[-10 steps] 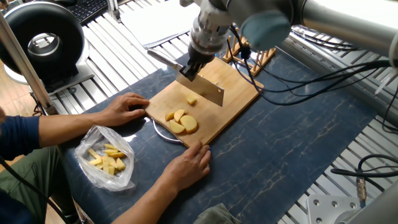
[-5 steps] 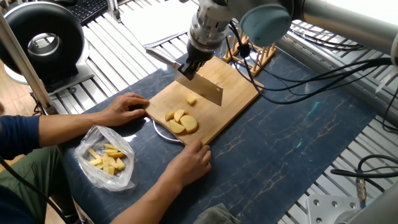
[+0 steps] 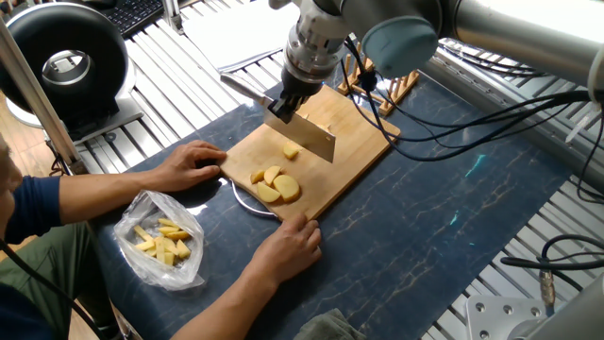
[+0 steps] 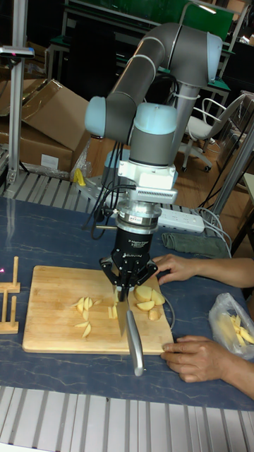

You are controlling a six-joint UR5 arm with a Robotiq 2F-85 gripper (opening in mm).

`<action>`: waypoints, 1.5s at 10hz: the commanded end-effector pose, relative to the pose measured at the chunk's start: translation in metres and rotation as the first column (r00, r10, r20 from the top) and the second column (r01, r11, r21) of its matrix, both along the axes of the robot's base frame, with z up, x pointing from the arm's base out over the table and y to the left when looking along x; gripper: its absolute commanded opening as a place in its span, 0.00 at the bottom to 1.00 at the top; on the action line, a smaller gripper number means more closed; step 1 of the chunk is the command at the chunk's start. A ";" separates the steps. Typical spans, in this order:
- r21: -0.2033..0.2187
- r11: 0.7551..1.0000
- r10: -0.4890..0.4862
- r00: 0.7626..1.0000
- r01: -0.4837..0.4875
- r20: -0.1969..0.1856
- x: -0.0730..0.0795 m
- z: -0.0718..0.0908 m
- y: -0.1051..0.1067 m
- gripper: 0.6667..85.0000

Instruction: Chop the potatoes

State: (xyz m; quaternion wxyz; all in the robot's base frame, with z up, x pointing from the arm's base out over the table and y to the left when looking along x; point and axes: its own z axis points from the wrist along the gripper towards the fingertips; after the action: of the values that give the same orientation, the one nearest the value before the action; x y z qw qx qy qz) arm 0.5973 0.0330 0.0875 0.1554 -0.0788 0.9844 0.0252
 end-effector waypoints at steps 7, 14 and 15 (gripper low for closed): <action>0.009 1.000 -0.014 1.000 0.014 0.017 0.005 -0.007 0.003 0.00; 0.009 1.000 -0.013 1.000 0.013 0.023 0.005 -0.009 0.002 0.00; 0.009 1.000 -0.015 1.000 0.015 0.025 0.005 -0.010 0.002 0.00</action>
State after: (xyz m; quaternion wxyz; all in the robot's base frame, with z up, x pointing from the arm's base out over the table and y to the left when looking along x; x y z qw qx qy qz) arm 0.6010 0.0348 0.0772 0.1646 -0.0760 0.9832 0.0226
